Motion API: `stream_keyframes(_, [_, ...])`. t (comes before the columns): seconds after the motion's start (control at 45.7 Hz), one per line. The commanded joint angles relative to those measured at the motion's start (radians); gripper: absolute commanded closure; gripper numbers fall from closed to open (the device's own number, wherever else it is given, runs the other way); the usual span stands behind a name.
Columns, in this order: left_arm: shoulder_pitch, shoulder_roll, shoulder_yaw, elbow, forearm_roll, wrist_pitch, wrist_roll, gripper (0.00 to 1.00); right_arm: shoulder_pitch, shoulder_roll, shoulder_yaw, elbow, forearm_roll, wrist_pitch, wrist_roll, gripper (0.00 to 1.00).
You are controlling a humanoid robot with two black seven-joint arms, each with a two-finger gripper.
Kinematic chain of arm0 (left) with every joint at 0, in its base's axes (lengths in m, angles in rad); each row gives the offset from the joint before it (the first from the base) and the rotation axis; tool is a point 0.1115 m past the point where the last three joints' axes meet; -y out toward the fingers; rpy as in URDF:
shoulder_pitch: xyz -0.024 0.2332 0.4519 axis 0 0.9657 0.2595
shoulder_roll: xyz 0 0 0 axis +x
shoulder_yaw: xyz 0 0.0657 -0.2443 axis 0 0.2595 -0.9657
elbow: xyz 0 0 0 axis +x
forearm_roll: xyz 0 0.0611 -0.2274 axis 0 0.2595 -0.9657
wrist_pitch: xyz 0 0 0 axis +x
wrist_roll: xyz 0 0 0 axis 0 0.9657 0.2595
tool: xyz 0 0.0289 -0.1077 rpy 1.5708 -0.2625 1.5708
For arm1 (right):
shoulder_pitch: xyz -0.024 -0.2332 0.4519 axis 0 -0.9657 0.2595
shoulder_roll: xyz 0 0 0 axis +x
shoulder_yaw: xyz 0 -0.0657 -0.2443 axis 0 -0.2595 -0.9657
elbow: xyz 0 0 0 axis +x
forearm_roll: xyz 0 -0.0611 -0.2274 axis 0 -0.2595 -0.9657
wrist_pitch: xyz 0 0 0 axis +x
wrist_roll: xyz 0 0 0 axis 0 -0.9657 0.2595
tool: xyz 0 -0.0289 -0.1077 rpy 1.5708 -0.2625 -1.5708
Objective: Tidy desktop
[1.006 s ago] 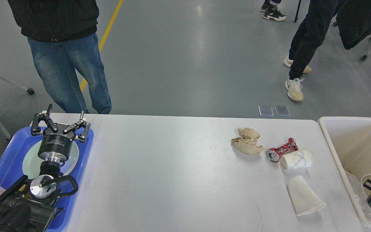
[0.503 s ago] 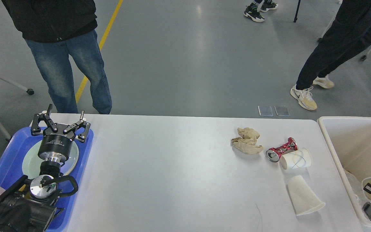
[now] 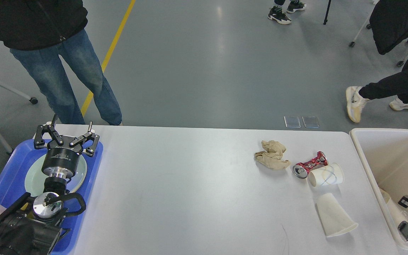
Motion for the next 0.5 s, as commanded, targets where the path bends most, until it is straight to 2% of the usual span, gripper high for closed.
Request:
stream_keyframes(0.0, [0.0, 0.0, 0.0, -0.001, 0.0, 0.0, 0.0, 0.04, 0.104, -0.068, -0.001, 0.119, -0.001, 0.032, 0.001, 0.0])
stream_keyframes(0.109, [0.0, 0.0, 0.0, -0.001, 0.0, 0.0, 0.0, 0.04, 0.262, -0.112, -0.01, 0.237, -0.015, 0.085, -0.002, 0.0])
stream_keyframes(0.219, [0.0, 0.0, 0.0, -0.001, 0.0, 0.0, 0.0, 0.04, 0.412, -0.131, -0.038, 0.317, -0.023, 0.194, -0.008, 0.0])
stream_keyframes(0.35, [0.0, 0.0, 0.0, -0.001, 0.0, 0.0, 0.002, 0.04, 0.587, -0.1, -0.116, 0.417, -0.063, 0.338, -0.011, 0.0])
stream_keyframes(0.481, [0.0, 0.0, 0.0, -0.001, 0.0, 0.0, 0.002, 0.04, 0.86, -0.057, -0.208, 0.621, -0.083, 0.461, -0.016, 0.0])
